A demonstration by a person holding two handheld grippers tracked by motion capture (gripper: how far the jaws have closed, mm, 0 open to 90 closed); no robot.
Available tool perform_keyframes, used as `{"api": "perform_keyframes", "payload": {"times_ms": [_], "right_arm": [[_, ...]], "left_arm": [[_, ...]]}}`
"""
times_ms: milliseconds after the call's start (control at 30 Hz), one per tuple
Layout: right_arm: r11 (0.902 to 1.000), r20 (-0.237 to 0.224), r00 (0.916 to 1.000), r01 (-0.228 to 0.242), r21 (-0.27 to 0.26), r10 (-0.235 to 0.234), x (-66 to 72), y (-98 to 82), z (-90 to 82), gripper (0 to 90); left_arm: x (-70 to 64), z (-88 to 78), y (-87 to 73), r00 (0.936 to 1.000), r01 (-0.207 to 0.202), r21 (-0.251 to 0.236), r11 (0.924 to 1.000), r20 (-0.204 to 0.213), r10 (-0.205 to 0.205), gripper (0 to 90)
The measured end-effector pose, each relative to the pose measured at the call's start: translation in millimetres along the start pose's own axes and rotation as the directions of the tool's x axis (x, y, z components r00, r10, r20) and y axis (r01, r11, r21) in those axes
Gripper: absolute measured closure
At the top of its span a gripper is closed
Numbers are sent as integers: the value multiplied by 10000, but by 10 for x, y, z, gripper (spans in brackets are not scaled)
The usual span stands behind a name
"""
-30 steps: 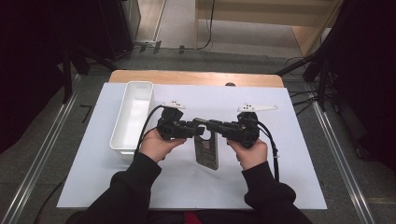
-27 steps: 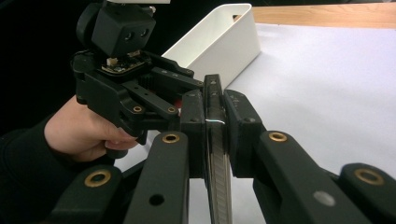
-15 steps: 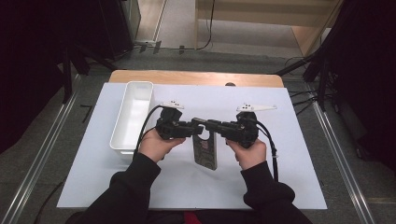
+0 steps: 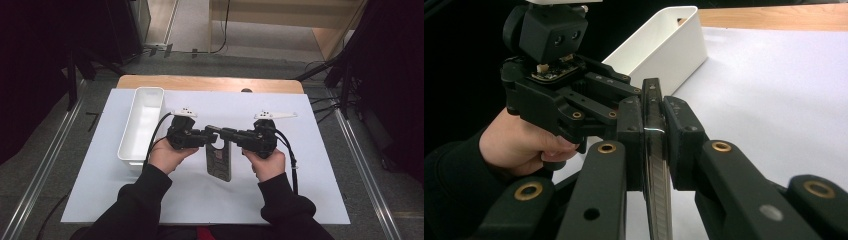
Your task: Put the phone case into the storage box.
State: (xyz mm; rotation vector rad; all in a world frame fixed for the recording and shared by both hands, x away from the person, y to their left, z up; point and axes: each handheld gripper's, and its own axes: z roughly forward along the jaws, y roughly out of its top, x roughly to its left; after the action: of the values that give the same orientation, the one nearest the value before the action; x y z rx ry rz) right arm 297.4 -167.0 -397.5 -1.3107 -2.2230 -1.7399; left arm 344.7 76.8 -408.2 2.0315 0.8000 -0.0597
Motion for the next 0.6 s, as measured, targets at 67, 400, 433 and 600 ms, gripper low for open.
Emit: {"api": "perform_keyframes", "payload": {"times_ms": [67,400,433,600], "right_arm": [[10000,-19,10000,0,-26,0,-2,1,-1,777],[9999,-67,9999,-130,-30,130,-10,3,2,773],[9999,-73,9999,-142,-32,142,-10,3,3,772],[9999,-2,9999,-127,-10,127,2,4,6,738]], "left_arm": [[-4,-3,7,10000,52,31,10000,-12,-52,705],[-4,-13,23,9999,127,149,9998,-54,-126,708],[-5,-16,24,9999,86,159,9998,-76,-85,708],[-19,-20,28,9998,-49,151,9999,-201,52,708]]}}
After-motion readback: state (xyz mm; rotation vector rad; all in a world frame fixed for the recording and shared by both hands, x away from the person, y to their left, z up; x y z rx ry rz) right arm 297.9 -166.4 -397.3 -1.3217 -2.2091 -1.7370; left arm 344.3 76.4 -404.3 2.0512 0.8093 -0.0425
